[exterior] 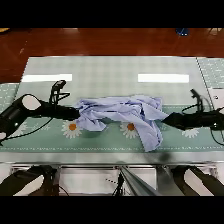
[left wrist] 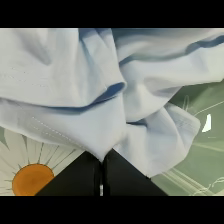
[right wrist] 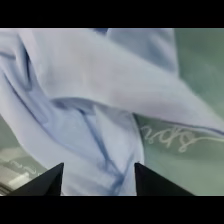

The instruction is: Fold the shirts.

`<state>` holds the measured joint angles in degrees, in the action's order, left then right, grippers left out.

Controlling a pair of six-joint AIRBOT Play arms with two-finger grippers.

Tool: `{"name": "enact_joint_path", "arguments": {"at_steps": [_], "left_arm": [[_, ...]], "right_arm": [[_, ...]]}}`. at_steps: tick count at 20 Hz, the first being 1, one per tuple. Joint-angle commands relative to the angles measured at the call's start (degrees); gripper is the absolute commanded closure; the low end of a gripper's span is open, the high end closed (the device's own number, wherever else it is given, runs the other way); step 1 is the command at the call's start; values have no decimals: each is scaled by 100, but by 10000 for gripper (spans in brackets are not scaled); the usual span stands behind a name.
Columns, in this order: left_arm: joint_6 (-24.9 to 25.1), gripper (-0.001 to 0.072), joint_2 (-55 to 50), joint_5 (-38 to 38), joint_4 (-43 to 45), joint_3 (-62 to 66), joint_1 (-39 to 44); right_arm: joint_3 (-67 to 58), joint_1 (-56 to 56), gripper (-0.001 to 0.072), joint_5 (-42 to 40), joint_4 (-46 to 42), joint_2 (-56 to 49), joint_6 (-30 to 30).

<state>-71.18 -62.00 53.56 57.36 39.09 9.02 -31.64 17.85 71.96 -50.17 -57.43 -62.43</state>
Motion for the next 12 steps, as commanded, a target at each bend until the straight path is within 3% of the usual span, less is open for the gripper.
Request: {"name": "enact_joint_path", "arguments": {"at_steps": [1, 4, 9, 10, 12], "left_arm": [[7, 683, 162, 160, 22, 57, -20], [11, 683, 210, 269, 24, 57, -20], [157, 683, 341, 260, 22, 57, -20], [157, 683, 354, 254, 22, 57, -20], [157, 683, 358, 254, 22, 57, -20]], "right_arm": [[391, -1051, 187, -210, 33, -2, 144], [389, -1941, 187, -1036, -74, -2, -111], [389, -2970, 195, -2452, -841, -4, -1390], [389, -3099, 245, -2588, -892, -4, -1482], [389, -3268, 540, -2693, -885, -2, -1491]]}}
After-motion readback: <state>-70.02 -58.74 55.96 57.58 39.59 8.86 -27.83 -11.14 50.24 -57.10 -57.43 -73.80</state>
